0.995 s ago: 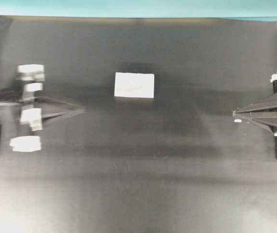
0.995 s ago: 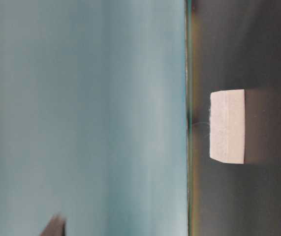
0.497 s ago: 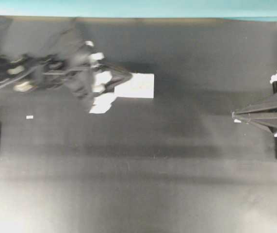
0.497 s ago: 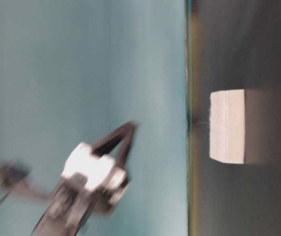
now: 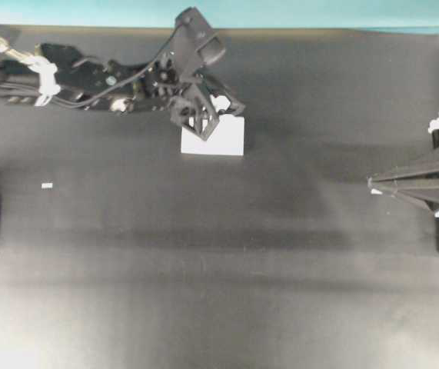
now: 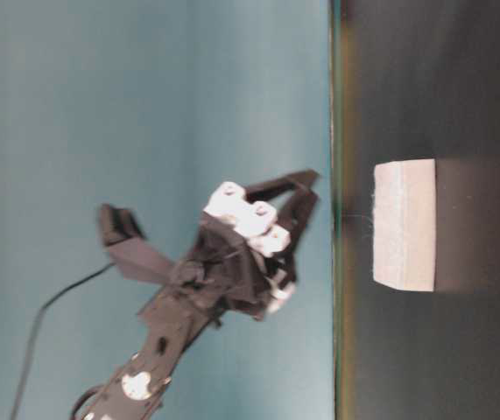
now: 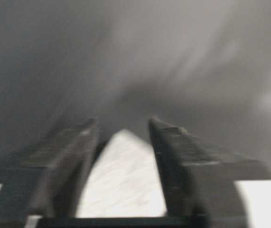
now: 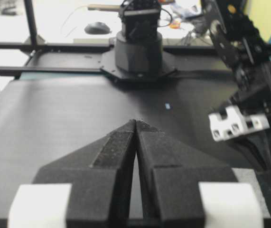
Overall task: Push the sponge with the left arm to wipe the table.
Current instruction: 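Lower the left gripper onto the sponge and pinch it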
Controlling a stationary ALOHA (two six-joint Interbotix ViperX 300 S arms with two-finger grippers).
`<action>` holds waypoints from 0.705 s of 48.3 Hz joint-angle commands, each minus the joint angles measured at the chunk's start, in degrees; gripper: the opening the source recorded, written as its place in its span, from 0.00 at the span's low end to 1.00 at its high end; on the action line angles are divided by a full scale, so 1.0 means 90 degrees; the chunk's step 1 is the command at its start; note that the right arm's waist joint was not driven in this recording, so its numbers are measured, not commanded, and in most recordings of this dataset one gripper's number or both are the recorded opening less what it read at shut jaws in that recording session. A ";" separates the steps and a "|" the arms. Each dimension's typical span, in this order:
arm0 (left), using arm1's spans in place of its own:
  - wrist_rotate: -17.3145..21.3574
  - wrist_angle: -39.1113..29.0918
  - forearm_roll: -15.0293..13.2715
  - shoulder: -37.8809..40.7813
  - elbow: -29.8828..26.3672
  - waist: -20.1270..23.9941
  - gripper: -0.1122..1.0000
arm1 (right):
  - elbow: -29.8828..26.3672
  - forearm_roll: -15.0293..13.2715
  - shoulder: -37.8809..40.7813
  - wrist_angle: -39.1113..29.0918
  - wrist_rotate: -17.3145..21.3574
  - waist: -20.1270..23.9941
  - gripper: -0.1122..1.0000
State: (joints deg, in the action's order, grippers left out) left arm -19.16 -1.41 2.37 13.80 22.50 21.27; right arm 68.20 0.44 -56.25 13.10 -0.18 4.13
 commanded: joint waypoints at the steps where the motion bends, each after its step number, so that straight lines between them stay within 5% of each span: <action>1: -0.0088 -0.0166 0.0020 0.0127 -0.0176 0.0010 0.57 | -0.0039 0.0010 0.0029 0.0039 0.0020 0.0000 0.10; 34: -0.0186 -0.0215 0.0020 0.0732 -0.0146 -0.0117 0.56 | -0.0020 0.0010 0.0039 0.0068 0.0020 0.0000 0.10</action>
State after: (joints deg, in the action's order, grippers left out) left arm -20.92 -3.43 2.37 20.83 20.65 21.27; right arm 68.47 0.44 -56.16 13.10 -0.18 4.13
